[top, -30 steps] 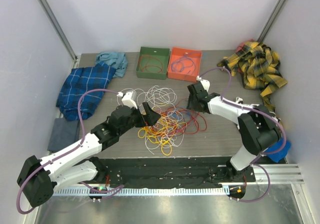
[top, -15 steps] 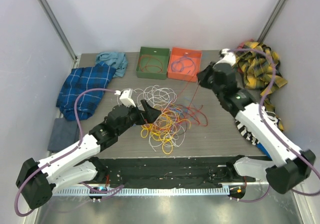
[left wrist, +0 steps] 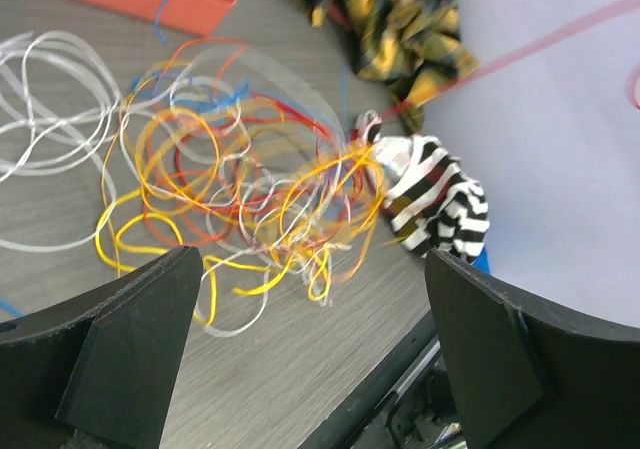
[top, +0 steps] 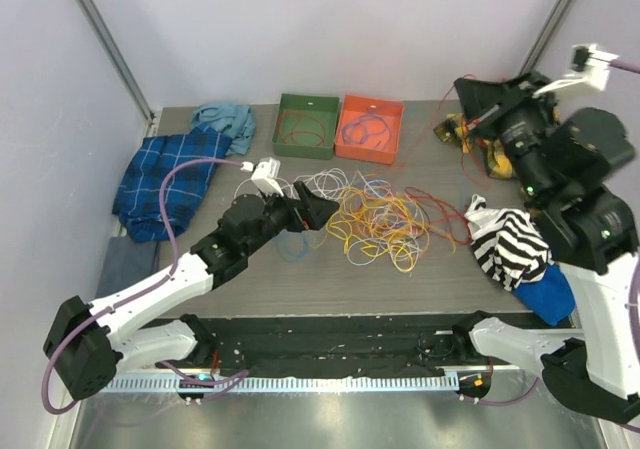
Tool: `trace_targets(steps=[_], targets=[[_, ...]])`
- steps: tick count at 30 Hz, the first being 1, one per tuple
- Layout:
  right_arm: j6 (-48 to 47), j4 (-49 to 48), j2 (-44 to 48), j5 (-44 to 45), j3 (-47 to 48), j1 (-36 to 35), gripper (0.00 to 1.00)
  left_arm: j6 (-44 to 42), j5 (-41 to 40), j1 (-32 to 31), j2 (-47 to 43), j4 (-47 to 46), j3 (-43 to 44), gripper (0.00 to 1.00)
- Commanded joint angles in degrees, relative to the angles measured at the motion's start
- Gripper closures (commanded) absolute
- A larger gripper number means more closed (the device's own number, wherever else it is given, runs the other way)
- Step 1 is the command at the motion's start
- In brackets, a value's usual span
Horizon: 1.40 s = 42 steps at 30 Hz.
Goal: Untangle the cables
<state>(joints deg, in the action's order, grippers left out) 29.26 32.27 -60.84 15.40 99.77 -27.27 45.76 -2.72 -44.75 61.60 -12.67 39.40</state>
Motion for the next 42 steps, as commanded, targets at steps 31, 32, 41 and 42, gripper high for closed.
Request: trace_targets(steps=[31, 32, 41, 42], targets=[[7.7, 1.2, -0.1, -20.4, -3.7, -0.2, 0.99, -28.9, -9.9, -12.0, 16.9, -40.2, 1.2, 0.00], [7.7, 1.1, 0.2, -20.8, -3.7, -0.2, 0.99, -29.2, -10.0, -11.9, 18.6, -41.5, 2.9, 0.00], [7.6, 1.8, 1.2, -21.7, -3.8, -0.3, 0.99, -32.9, -12.0, -11.6, 38.7, -46.7, 13.5, 0.00], [7.6, 1.7, 1.2, -21.7, -4.3, -0.3, 0.99, -32.8, -12.2, -11.1, 40.1, -46.7, 15.8, 0.00]])
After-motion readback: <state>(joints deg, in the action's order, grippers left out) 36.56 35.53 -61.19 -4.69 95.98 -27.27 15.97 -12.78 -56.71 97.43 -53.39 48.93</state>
